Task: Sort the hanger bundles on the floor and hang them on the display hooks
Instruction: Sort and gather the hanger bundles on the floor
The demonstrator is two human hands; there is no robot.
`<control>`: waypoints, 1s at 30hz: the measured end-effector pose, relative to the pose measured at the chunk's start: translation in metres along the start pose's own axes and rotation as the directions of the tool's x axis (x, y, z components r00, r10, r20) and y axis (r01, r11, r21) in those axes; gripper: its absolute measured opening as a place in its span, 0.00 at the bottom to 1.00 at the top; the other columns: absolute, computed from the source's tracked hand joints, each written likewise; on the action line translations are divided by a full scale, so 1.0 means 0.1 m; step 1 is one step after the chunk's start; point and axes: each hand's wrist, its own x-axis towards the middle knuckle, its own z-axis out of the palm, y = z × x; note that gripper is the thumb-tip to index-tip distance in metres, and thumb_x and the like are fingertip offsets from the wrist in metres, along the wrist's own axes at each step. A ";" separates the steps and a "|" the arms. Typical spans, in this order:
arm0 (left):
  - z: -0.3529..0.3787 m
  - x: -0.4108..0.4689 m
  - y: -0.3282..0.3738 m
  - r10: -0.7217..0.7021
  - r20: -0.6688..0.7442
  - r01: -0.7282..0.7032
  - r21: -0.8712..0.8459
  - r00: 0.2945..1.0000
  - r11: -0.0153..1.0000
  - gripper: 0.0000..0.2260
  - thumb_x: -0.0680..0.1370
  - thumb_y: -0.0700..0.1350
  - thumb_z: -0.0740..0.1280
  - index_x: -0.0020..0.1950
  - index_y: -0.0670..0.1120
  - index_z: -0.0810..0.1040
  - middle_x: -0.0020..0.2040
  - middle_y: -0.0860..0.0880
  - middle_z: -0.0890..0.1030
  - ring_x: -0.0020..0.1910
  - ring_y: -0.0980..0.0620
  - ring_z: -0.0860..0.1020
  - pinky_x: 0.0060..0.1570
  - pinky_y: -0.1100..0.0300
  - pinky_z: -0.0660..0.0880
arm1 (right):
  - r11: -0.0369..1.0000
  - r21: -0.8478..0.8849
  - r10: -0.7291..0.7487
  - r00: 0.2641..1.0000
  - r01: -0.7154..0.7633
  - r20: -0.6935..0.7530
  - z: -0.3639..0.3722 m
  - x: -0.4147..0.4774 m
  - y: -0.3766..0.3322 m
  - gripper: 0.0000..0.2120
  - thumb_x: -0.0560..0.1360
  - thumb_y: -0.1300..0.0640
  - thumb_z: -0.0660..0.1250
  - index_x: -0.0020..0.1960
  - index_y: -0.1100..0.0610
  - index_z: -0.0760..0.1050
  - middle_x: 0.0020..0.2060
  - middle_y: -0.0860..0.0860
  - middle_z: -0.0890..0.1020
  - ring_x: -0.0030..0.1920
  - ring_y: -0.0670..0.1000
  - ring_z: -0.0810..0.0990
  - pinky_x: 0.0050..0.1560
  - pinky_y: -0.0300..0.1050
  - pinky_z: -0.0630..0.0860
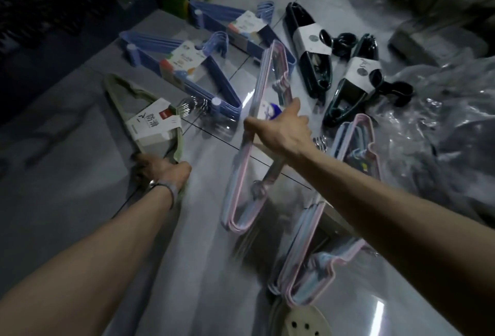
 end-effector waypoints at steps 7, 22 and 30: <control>-0.04 -0.24 0.00 0.055 -0.028 -0.054 0.046 0.998 0.998 0.44 0.71 0.46 0.75 0.78 0.36 0.54 0.73 0.33 0.69 0.72 0.33 0.68 0.67 0.43 0.69 | 0.993 -0.112 -0.053 0.990 0.038 -0.133 -1.01 -0.65 0.17 0.61 0.52 0.26 0.73 0.77 0.52 0.57 0.62 0.57 0.75 0.55 0.59 0.80 0.58 0.62 0.81; -0.11 -0.36 -0.06 0.060 0.018 -0.061 0.071 0.998 0.996 0.39 0.70 0.44 0.76 0.73 0.35 0.58 0.71 0.31 0.68 0.68 0.30 0.69 0.60 0.40 0.71 | 0.872 -0.357 0.264 0.936 -0.335 -0.233 -0.96 -0.80 1.00 0.67 0.69 0.26 0.71 0.82 0.59 0.31 0.82 0.67 0.45 0.78 0.74 0.56 0.75 0.70 0.60; -0.16 -0.44 -0.02 0.040 0.046 -0.043 0.062 0.998 0.997 0.43 0.70 0.45 0.77 0.76 0.37 0.55 0.74 0.33 0.63 0.73 0.33 0.64 0.69 0.44 0.67 | 0.757 -0.604 0.211 0.968 -0.248 -0.133 -0.95 -0.87 0.87 0.57 0.75 0.22 0.55 0.83 0.57 0.31 0.81 0.58 0.31 0.80 0.72 0.39 0.75 0.76 0.51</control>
